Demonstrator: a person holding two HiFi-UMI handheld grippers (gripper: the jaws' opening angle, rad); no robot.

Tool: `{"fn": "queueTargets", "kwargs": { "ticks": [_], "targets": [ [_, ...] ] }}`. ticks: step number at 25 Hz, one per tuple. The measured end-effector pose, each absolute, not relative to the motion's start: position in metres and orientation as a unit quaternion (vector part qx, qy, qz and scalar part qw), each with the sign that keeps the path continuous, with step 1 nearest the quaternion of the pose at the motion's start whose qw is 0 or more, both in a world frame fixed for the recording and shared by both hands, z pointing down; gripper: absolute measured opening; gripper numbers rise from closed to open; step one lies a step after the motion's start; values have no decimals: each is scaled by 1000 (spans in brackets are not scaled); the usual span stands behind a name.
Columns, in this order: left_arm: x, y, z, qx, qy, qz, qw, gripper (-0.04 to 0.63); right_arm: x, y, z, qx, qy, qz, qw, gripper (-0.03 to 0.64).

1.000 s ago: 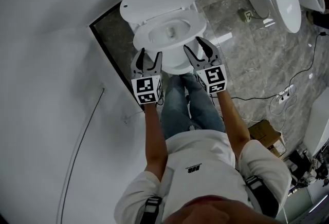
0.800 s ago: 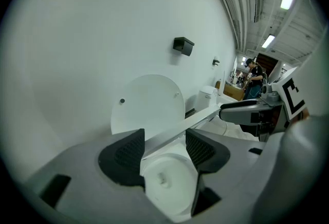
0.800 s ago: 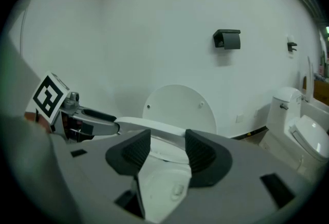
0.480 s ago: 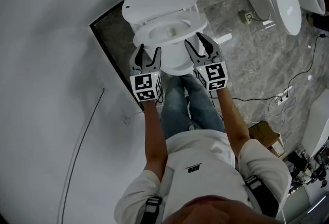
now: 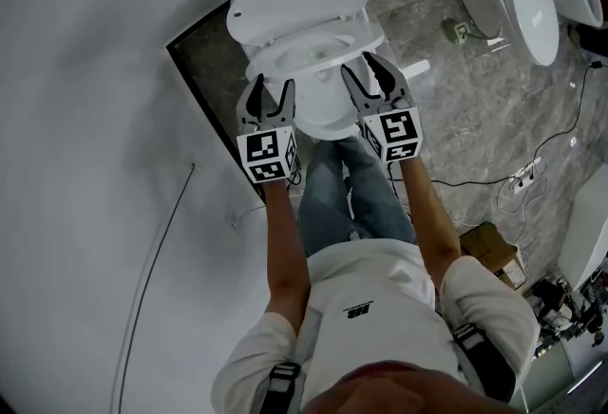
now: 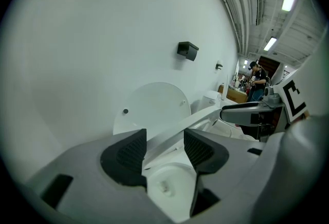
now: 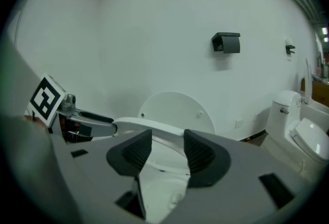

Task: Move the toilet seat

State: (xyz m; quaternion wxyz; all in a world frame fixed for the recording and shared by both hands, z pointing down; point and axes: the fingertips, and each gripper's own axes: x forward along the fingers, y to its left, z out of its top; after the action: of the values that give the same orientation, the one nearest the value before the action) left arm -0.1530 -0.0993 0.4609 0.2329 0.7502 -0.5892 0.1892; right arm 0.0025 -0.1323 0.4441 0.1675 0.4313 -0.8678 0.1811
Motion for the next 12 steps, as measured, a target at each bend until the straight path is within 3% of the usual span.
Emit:
{"fn": "queueTargets", "kwargs": {
  "ticks": [12],
  "targets": [
    [-159, -125, 460, 748, -597, 177, 229, 244, -1, -160, 444, 438, -866, 176, 164, 199]
  ]
}}
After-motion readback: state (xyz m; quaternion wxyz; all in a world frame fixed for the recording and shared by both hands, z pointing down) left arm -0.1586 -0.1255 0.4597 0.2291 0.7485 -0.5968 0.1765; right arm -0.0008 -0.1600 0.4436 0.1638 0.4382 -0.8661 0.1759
